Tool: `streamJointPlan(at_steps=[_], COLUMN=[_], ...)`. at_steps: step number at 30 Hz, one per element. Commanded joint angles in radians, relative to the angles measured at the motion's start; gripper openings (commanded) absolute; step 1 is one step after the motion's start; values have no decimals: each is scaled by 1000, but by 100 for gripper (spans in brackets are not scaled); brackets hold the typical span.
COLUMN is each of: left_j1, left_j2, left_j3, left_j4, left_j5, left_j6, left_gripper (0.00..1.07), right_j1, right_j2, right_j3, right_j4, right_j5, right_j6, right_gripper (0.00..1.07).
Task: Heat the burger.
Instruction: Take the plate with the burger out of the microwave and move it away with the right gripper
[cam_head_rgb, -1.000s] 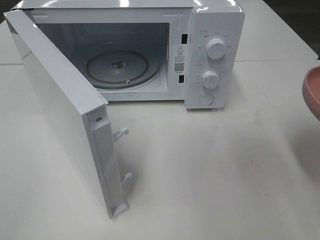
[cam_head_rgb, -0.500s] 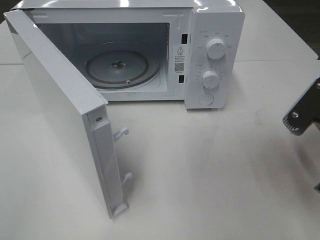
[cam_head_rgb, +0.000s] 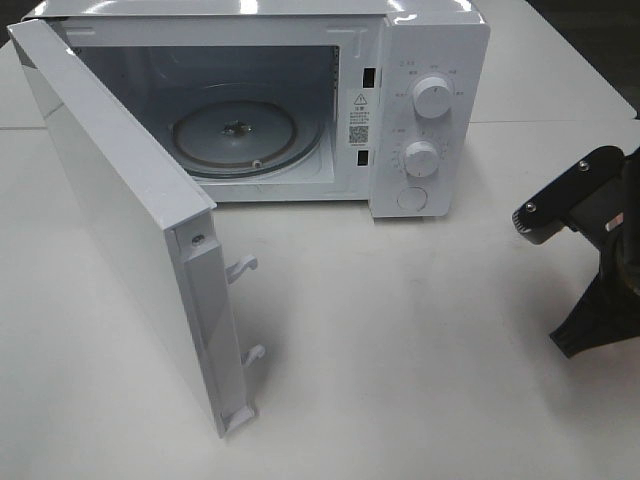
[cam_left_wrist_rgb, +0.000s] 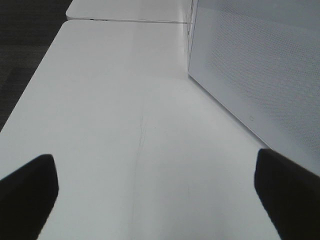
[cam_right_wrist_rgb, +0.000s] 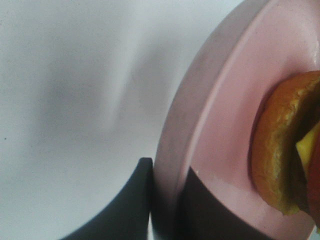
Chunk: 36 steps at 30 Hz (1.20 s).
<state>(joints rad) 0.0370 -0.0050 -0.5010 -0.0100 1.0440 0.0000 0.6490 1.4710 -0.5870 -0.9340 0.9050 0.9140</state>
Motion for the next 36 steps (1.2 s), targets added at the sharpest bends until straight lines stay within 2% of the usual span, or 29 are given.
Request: streamJointPlan(at_steps=[1,22,36], left_j1=[3,3,3], left_j2=[-22,-22,-22], left_j3=[2,2,2], left_j4=[-3,-3,-3], left_j5=[-10,-10,-10], left_j6=[0,0,0], left_gripper=[100,100,100], right_j1=[-3,-3,-3], right_j2=[49,335,408], right_j3=[-9,-8,-8], right_j4=[-65,-56,-52], right_j5=[48,-20,-71], right_j6=[75,292,377], right_gripper=[2,5,8])
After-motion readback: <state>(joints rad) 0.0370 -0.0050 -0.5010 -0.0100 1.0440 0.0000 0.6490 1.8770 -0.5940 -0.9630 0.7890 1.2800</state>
